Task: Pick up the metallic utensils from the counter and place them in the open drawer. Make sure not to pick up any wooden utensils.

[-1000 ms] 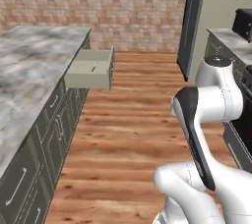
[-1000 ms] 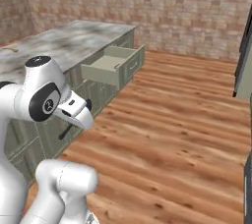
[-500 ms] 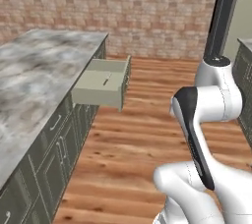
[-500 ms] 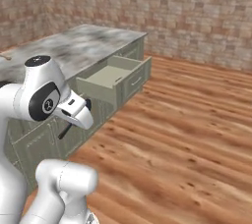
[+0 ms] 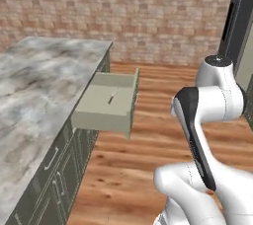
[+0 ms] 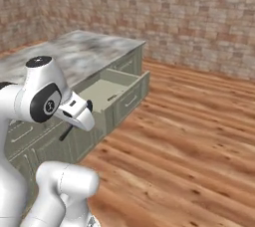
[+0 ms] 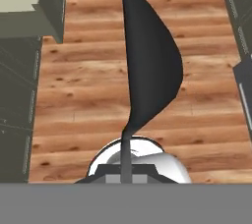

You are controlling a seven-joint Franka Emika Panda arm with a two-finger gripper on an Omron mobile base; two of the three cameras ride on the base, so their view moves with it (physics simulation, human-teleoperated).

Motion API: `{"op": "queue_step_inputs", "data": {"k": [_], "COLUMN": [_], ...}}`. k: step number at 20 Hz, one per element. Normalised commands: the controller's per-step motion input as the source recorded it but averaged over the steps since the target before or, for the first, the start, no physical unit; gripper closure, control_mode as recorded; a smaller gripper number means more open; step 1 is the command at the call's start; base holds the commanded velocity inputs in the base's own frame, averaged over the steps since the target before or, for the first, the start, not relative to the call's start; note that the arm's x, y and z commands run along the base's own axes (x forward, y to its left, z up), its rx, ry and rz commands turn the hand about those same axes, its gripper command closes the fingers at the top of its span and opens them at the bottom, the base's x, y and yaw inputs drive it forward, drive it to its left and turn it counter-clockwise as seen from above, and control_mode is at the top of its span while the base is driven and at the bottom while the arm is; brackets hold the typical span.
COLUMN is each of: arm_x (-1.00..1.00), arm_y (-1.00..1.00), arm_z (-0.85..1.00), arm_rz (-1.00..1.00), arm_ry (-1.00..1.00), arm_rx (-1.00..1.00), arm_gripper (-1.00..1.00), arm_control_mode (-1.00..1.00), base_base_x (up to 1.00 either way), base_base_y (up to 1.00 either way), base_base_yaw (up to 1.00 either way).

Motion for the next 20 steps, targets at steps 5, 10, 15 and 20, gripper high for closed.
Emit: {"op": "queue_step_inputs", "data": {"k": [5,10,15,20], "arm_x": [0.00,0.00,0.00,0.00], "arm_y": [0.00,0.00,0.00,0.00], "arm_z": [0.00,0.00,0.00,0.00], "arm_rz": [0.00,0.00,0.00,0.00], "arm_ry": [0.00,0.00,0.00,0.00], "arm_rx": [0.00,0.00,0.00,0.00], "arm_gripper": [1.00,1.00,1.00,1.00], "arm_control_mode": [1.00,1.00,1.00,1.00], "base_base_x": [0.95,0.59,0.55,0.60], "base_base_y": [0.45,0.47,0.49,0.18], "base_base_yaw": [-0.03,-0.04,-0.02,-0.02]}}
